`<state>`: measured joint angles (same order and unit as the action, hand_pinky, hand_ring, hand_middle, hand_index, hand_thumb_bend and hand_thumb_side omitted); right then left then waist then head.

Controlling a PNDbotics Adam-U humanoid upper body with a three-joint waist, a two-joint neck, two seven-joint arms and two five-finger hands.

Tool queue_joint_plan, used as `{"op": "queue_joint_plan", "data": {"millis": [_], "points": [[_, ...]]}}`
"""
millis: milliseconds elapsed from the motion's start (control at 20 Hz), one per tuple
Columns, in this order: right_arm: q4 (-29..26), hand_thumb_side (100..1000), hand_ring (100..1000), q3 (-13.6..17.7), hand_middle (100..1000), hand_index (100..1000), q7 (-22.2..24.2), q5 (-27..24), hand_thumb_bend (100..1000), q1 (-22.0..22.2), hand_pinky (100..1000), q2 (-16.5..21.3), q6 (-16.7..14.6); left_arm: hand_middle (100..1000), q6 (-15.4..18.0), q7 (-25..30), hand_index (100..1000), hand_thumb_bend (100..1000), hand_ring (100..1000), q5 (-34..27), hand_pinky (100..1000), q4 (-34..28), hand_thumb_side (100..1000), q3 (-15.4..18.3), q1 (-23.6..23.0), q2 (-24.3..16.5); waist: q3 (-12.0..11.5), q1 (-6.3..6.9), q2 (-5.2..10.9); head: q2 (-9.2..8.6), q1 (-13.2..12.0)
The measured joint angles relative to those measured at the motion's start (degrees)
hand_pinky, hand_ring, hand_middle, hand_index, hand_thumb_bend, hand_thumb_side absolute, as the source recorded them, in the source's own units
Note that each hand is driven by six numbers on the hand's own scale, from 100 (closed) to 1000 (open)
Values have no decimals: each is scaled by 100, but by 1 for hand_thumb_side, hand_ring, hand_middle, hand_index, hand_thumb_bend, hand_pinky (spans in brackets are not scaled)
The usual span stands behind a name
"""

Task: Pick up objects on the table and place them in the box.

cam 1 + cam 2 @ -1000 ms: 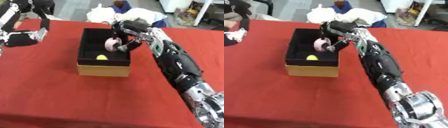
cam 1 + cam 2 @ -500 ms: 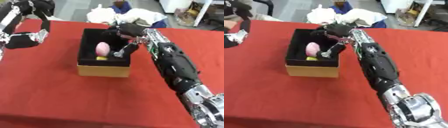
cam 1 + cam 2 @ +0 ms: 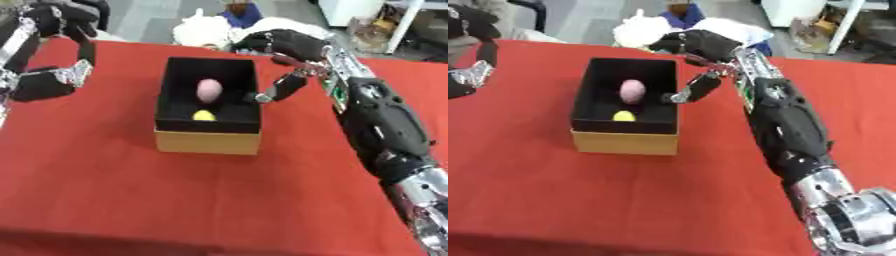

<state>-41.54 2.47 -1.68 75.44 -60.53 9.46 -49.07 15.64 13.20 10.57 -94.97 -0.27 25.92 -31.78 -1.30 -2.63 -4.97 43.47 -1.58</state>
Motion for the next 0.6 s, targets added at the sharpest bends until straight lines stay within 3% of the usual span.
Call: {"op": "queue_joint_plan", "data": {"millis": [50,250,400,600], "points": [[-121,307,717,119,734,890,-71,-71,225,148,759,147,-24,578,-18,-51,786,100,541,-16,631,-2,379,54,-99,-4,17,-2,2,0,-44],[-509,301,698,644,706,870,-407,-421,100,737,758,705,-116,577,-96,-237,786,100,540,-103,631,-48,441,221,-364,-33,64,-4,1,-16,-151],[-666,303,691,979,696,863,-685,-705,100,1186,757,1106,-153,576,-142,-342,787,100,539,-183,631,-104,482,291,-504,-47,75,-1,-1,-20,-170],[-902,416,666,1315,665,842,-1068,-1089,100,1815,748,1311,-43,578,-216,-449,790,100,538,-338,632,-139,509,360,-663,-41,106,1,0,-21,-187]]}}
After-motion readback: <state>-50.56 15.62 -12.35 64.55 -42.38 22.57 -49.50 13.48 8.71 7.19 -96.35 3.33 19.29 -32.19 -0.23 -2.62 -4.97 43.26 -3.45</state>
